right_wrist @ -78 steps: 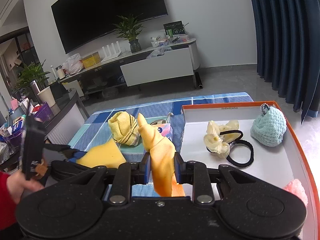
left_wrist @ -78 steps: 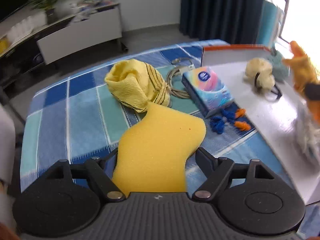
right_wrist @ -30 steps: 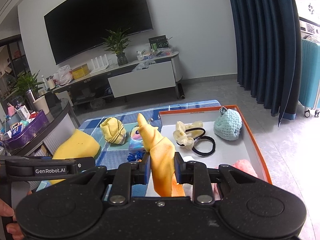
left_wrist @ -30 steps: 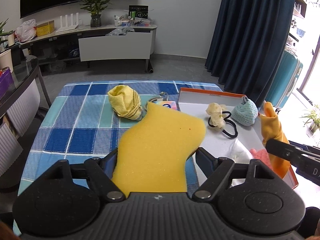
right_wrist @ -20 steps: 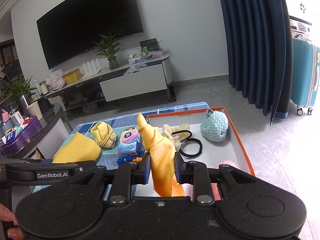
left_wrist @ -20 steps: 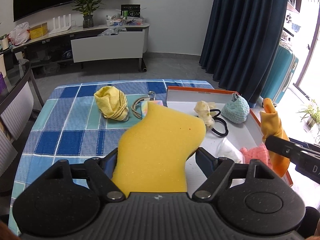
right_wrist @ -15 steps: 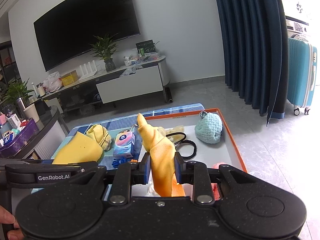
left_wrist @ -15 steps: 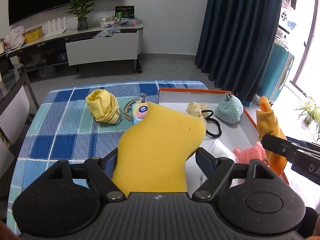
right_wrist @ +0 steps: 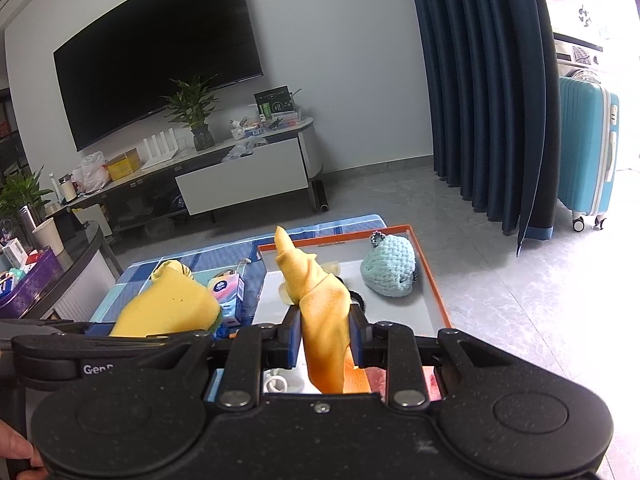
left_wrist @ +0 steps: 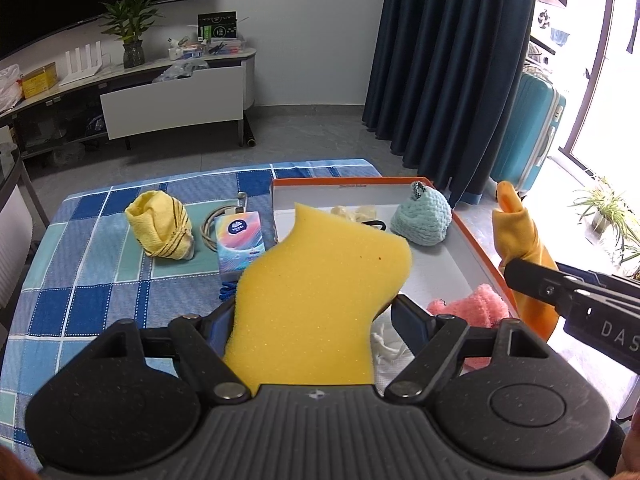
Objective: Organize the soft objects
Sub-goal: 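Carry the sponge and glove over the white box with both tools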
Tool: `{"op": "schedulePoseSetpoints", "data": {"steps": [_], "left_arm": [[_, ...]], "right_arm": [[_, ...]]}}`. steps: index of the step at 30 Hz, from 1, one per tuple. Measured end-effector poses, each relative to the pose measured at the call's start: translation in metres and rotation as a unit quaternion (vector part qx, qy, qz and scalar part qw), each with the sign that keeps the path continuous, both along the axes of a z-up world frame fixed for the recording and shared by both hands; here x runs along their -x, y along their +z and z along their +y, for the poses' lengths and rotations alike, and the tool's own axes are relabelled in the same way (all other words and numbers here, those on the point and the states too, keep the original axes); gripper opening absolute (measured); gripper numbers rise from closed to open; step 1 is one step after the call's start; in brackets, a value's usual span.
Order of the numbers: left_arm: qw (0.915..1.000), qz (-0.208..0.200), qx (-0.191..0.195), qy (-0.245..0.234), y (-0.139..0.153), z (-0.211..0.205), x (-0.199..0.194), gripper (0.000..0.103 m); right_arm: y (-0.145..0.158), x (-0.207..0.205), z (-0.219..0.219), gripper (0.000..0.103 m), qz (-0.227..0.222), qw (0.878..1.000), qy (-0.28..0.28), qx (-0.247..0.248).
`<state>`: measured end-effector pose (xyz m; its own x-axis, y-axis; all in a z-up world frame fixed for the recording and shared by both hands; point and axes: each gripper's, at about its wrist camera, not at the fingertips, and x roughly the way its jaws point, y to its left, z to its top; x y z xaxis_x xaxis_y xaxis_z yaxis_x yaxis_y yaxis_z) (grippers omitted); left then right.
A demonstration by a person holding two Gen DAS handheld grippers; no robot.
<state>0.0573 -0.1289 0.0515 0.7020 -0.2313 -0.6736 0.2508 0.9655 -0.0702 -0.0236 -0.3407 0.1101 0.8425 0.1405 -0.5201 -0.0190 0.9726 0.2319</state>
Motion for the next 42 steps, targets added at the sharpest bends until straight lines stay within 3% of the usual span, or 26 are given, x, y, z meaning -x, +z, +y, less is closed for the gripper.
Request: {"op": "schedulePoseSetpoints", "data": {"steps": [18, 42], "left_arm": [[0.9996, 0.009, 0.002, -0.025, -0.005, -0.026, -0.011, 0.081], [0.9992, 0.018, -0.005, -0.035, -0.012, -0.045, -0.025, 0.082]], "right_arm": [[-0.004, -0.011, -0.021, 0.032, 0.007, 1.000, -0.021, 0.000], [-0.012, -0.024, -0.017, 0.032, 0.016, 1.000, -0.018, 0.019]]}}
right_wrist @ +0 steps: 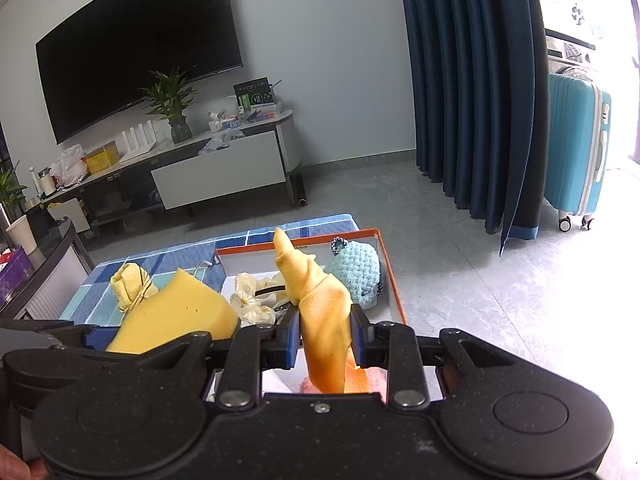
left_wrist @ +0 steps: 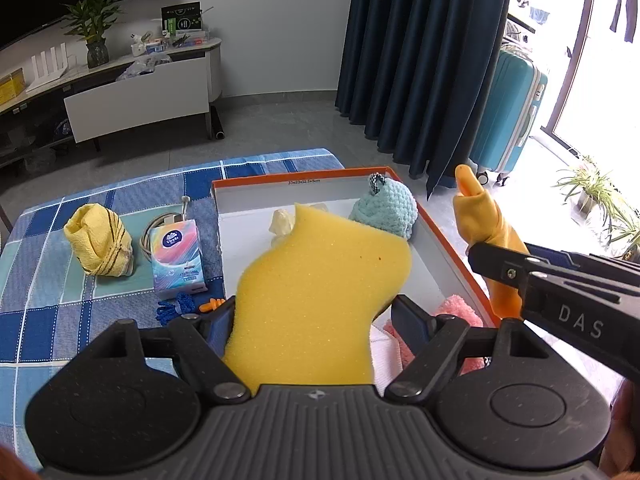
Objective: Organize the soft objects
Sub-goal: 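Carry the sponge and glove over the white box with both tools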
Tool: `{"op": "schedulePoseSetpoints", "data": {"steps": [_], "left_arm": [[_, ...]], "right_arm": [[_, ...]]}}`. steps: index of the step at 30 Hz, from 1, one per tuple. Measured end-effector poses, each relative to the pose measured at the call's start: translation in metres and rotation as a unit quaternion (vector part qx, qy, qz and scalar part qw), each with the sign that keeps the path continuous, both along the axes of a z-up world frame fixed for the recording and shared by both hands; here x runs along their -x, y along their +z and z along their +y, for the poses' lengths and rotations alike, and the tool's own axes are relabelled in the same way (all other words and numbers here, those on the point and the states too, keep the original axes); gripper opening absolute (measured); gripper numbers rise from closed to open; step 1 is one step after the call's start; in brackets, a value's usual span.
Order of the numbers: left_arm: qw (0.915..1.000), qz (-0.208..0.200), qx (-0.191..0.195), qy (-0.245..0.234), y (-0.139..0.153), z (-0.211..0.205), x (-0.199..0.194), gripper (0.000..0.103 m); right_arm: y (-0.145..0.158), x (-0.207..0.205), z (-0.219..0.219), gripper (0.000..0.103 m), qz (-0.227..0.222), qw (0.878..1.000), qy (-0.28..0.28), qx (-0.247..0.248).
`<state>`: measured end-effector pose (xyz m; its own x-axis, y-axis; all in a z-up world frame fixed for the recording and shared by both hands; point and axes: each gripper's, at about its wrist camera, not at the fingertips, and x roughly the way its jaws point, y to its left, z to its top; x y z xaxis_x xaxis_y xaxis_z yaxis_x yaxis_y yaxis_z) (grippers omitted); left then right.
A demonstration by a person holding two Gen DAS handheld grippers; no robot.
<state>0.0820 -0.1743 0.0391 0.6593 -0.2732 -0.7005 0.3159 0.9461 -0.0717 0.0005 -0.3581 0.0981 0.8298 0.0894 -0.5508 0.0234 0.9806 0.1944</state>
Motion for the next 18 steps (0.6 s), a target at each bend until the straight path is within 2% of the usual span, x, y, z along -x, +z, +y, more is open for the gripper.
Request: {"op": "schedulePoseSetpoints", "data": {"steps": [18], "left_arm": [[1.0000, 0.008, 0.003, -0.003, -0.005, -0.007, -0.009, 0.082]], "right_arm": [[-0.004, -0.015, -0.001, 0.033, 0.010, 1.000, 0.000, 0.003]]}}
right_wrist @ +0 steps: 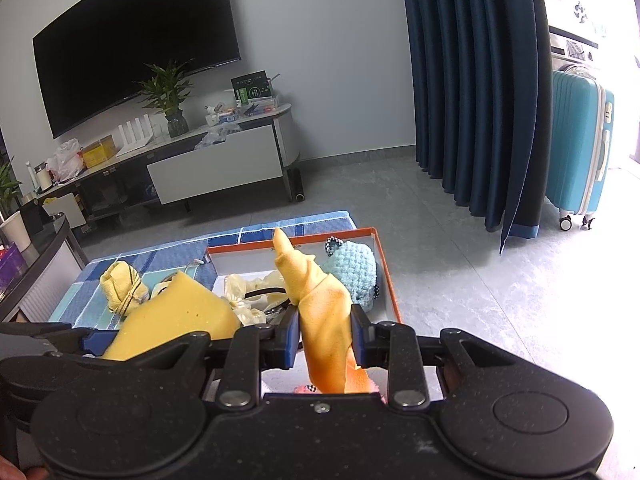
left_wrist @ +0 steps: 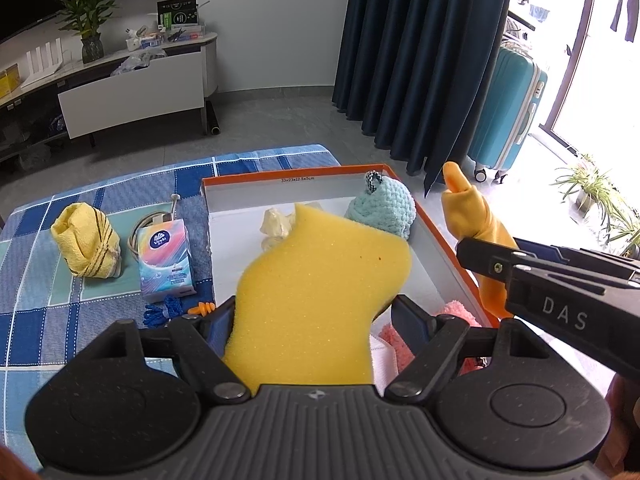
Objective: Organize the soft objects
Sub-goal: 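Carry the sponge and glove over the white box with both tools, then lower and release the sponge and glove into the box with both tools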
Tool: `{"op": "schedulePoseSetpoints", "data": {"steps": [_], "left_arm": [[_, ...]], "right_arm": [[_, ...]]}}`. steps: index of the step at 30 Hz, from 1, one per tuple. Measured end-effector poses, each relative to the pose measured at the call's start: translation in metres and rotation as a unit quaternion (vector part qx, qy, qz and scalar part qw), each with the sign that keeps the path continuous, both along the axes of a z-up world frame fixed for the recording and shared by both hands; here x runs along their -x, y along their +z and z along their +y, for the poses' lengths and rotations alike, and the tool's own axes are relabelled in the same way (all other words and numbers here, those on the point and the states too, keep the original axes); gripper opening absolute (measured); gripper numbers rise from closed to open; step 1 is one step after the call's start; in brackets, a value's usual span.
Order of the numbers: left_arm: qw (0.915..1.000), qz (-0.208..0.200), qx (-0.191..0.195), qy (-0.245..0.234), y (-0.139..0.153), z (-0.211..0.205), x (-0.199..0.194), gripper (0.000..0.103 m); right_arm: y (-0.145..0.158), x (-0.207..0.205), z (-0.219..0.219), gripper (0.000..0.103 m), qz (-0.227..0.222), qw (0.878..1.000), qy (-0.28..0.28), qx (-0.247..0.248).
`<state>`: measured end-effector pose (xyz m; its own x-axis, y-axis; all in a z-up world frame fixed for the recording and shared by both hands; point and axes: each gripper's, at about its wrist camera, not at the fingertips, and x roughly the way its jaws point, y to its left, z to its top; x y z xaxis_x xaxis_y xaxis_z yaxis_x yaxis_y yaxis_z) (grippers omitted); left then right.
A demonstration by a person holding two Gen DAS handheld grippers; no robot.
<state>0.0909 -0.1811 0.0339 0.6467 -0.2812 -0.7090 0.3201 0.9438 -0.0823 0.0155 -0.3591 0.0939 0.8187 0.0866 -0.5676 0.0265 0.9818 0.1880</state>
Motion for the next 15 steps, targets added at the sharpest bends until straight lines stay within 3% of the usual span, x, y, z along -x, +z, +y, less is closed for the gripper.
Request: {"op": "schedulePoseSetpoints", "data": {"steps": [15], "left_arm": [[1.0000, 0.009, 0.001, -0.002, -0.004, -0.008, -0.009, 0.082]], "right_arm": [[-0.006, -0.016, -0.004, 0.034, 0.008, 1.000, -0.001, -0.001]]}}
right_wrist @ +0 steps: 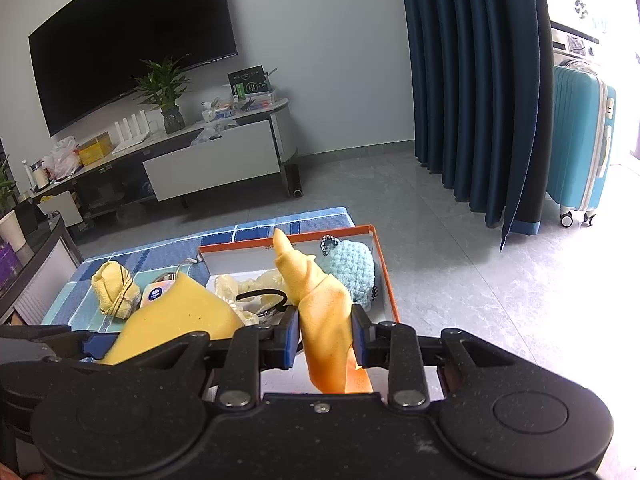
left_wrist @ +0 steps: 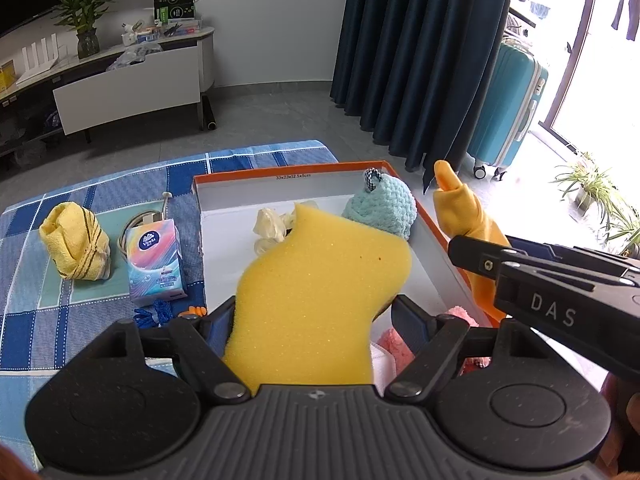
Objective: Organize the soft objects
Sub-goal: 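Lower and release the sponge and glove into the box with both tools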
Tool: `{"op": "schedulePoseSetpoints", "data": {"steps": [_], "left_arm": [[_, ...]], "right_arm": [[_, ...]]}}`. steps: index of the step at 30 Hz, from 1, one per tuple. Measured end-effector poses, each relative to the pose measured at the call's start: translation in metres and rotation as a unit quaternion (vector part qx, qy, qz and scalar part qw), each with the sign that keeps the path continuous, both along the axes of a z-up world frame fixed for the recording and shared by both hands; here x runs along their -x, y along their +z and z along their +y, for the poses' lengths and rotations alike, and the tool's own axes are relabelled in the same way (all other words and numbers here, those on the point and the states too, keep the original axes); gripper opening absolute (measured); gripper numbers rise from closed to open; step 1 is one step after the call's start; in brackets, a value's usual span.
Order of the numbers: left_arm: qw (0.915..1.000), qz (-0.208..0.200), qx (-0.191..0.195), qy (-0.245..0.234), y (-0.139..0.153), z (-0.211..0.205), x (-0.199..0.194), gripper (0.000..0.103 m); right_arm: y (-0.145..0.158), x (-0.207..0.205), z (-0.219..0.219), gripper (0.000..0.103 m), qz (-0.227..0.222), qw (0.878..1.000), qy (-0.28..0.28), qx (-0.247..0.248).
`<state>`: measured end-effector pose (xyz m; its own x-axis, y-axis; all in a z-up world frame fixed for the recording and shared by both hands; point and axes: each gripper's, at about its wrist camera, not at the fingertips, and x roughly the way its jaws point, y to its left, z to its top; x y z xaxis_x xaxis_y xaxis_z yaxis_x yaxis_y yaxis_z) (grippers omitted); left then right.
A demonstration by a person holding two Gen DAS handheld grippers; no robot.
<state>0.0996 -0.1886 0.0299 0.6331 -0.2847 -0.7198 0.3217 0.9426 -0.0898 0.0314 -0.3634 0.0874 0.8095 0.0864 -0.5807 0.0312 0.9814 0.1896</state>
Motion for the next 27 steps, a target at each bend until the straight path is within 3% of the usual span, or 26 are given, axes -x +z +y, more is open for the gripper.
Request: {"op": "schedulePoseSetpoints", "data": {"steps": [12, 15, 22, 27], "left_arm": [[1.0000, 0.007, -0.001, -0.001, -0.005, -0.003, -0.007, 0.082], [1.0000, 0.009, 0.002, -0.003, -0.005, -0.004, -0.009, 0.082], [0.9998, 0.013, 0.010, -0.012, -0.005, -0.007, -0.007, 0.083], [0.9996, 0.011, 0.019, -0.018, -0.002, -0.005, -0.003, 0.100]], "right_arm": [[-0.007, -0.009, -0.004, 0.035, 0.000, 1.000, -0.003, -0.005], [-0.007, -0.009, -0.007, 0.046, -0.003, 1.000, -0.006, -0.010], [0.001, -0.002, -0.011, 0.046, -0.016, 1.000, -0.014, -0.012], [0.008, 0.005, -0.009, 0.048, -0.024, 1.000, -0.019, -0.008]]}}
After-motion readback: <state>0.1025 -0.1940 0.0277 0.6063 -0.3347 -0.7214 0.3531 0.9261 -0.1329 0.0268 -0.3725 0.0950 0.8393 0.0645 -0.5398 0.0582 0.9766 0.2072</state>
